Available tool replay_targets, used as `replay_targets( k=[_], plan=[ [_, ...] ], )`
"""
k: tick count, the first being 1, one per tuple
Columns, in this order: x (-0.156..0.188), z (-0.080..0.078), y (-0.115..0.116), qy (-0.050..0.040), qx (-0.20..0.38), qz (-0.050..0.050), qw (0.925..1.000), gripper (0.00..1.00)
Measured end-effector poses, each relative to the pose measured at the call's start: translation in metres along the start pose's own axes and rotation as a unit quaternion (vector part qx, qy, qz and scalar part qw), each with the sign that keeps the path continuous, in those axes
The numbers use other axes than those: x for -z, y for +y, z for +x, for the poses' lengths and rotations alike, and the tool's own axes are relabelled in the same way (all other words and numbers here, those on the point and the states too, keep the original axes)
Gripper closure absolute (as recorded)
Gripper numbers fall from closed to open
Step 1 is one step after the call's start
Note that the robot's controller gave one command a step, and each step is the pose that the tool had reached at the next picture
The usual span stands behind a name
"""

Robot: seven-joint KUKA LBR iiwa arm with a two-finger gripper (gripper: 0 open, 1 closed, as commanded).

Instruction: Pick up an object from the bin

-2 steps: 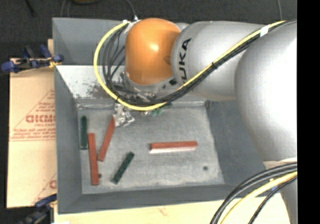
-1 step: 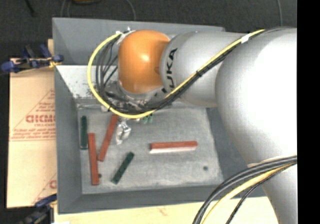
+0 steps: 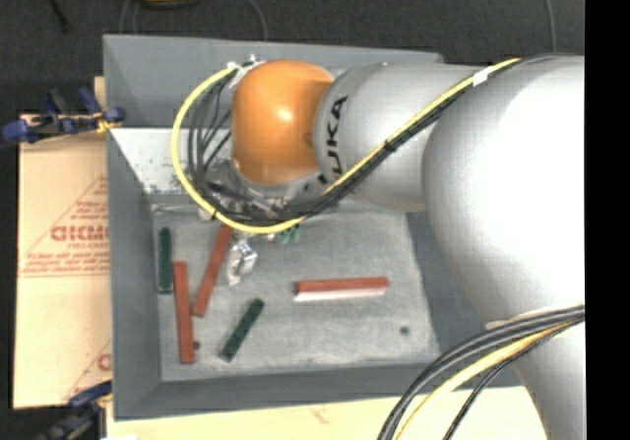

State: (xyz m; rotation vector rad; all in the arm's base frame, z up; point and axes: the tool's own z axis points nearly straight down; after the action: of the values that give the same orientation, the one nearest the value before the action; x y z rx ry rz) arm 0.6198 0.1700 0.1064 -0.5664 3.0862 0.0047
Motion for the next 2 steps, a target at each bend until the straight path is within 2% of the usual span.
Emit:
replay_targets(
  k=[1,2],
  plan=[
    [-0.0261,-0.0148,0.0016,0.0023,0.203,0.002,0.9792,1.00],
    [-0.0261,-0.0151,0.0016,0.0018,0.202,0.002,0.9794,1.00]
  ],
)
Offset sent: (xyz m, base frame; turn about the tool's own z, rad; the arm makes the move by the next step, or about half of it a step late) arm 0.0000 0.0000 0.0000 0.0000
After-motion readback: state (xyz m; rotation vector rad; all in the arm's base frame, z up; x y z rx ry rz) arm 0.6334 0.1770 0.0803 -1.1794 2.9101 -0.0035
